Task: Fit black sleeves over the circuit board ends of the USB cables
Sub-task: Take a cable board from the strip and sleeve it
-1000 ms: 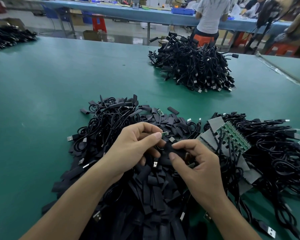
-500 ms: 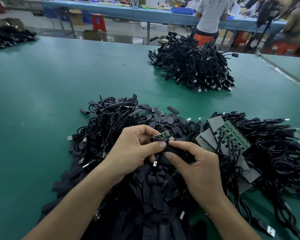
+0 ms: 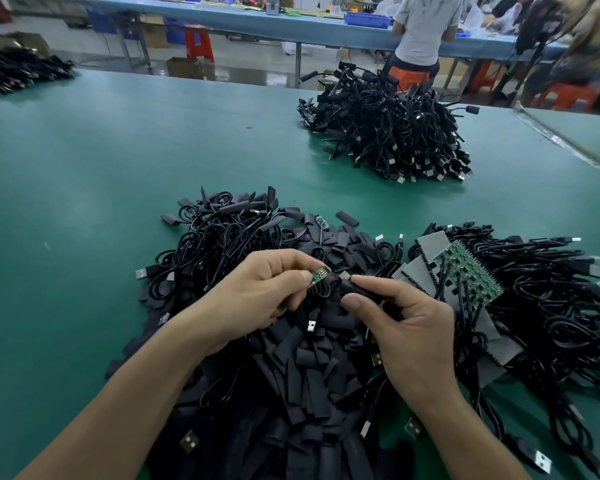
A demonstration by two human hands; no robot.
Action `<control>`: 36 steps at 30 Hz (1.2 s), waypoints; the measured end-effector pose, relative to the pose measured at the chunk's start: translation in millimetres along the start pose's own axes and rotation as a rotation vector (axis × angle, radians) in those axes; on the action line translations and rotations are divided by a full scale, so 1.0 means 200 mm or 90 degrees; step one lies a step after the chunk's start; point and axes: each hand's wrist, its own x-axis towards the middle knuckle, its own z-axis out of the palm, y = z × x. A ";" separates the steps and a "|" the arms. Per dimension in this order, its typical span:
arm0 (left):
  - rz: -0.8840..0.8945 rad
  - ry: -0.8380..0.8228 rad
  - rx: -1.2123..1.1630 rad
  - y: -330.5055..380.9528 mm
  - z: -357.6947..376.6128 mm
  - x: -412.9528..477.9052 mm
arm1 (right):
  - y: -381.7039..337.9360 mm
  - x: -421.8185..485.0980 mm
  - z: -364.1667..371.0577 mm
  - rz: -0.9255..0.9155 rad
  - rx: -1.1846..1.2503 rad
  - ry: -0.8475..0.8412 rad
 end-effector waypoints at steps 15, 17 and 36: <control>0.076 -0.064 0.029 0.00 0.00 0.00 | -0.01 0.01 -0.01 0.020 0.054 -0.041; 0.076 -0.060 0.037 0.00 0.00 0.00 | -0.02 0.01 -0.01 0.023 0.058 -0.043; 0.093 -0.051 0.071 -0.03 -0.03 0.01 | 0.00 0.02 -0.02 0.023 -0.028 -0.089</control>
